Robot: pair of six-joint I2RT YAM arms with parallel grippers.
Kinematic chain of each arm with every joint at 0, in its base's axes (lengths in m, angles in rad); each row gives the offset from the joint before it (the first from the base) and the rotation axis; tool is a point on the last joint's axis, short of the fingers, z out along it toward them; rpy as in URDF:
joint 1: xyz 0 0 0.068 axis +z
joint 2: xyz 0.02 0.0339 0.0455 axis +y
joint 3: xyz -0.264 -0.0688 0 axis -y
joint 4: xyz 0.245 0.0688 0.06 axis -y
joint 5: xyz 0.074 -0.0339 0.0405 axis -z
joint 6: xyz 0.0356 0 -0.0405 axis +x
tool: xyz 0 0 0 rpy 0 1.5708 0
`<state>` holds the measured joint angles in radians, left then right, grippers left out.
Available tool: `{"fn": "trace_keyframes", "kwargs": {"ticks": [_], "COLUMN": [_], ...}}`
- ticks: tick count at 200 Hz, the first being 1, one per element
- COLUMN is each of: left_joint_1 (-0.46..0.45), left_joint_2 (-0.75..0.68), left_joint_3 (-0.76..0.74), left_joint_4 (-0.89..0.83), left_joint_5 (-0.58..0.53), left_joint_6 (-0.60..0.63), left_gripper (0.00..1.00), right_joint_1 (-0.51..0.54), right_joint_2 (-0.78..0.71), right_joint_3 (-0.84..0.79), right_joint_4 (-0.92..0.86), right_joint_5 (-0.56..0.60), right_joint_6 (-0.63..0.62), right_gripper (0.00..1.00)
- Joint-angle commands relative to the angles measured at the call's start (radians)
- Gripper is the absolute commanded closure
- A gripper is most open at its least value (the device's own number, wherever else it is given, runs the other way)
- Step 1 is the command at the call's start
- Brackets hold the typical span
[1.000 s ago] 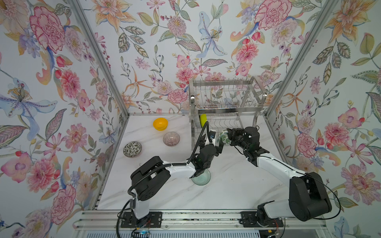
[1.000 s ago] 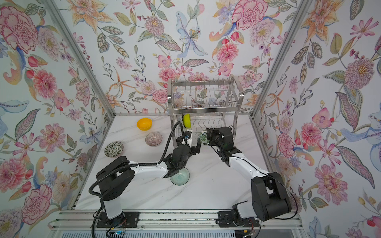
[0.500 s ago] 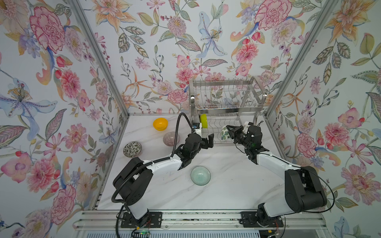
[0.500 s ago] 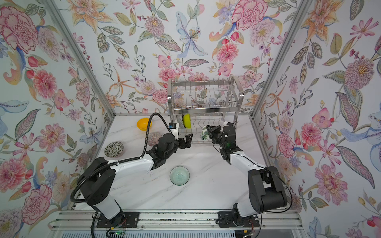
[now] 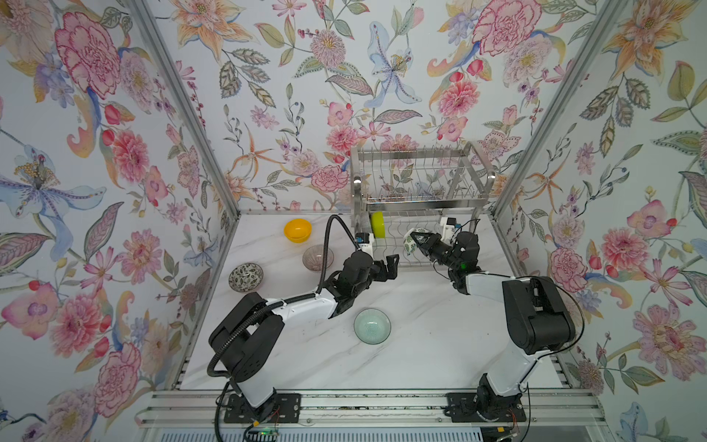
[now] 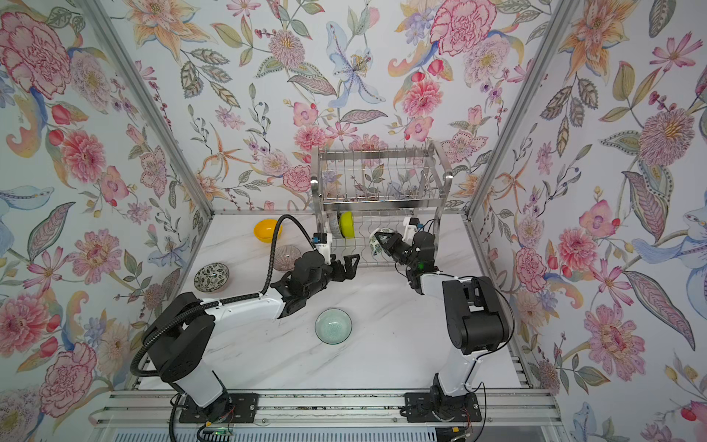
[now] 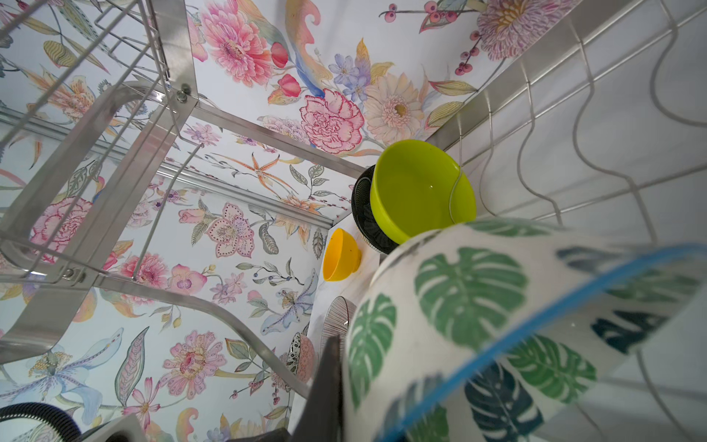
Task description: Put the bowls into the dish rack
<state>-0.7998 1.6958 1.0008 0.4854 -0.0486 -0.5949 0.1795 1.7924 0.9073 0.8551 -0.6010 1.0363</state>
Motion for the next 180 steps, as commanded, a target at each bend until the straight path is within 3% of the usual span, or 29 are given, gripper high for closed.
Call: {"fn": "trace_keyframes", "kwargs": {"ticks": [1,57,115,180], "left_joint_1": [-0.004,-0.003,-0.008,-0.044], "left_joint_2": [-0.012,0.012,0.028,0.076], "left_joint_3": [-0.001,0.031,0.067,0.122], "left_joint_4": [0.050,-0.002,-0.101,-0.133], "left_joint_5": [0.022,-0.028,-0.196,-0.318], "left_joint_6": [-0.028,-0.065,-0.138,-0.137], "left_gripper": [0.01,0.01,0.01,0.01], "right_joint_1": [-0.005,-0.024,-0.025,-0.026], "right_joint_2": [0.016,0.157,0.310,0.435], "right_joint_3": [0.081,0.240,0.440,0.561], "right_joint_4": [0.092,0.084,0.082,0.110], "right_joint_5": [-0.077,-0.180,-0.287,-0.311], "right_joint_6": [-0.110,-0.148,-0.121,-0.078], "right_gripper": [1.00,1.00,1.00,1.00]}}
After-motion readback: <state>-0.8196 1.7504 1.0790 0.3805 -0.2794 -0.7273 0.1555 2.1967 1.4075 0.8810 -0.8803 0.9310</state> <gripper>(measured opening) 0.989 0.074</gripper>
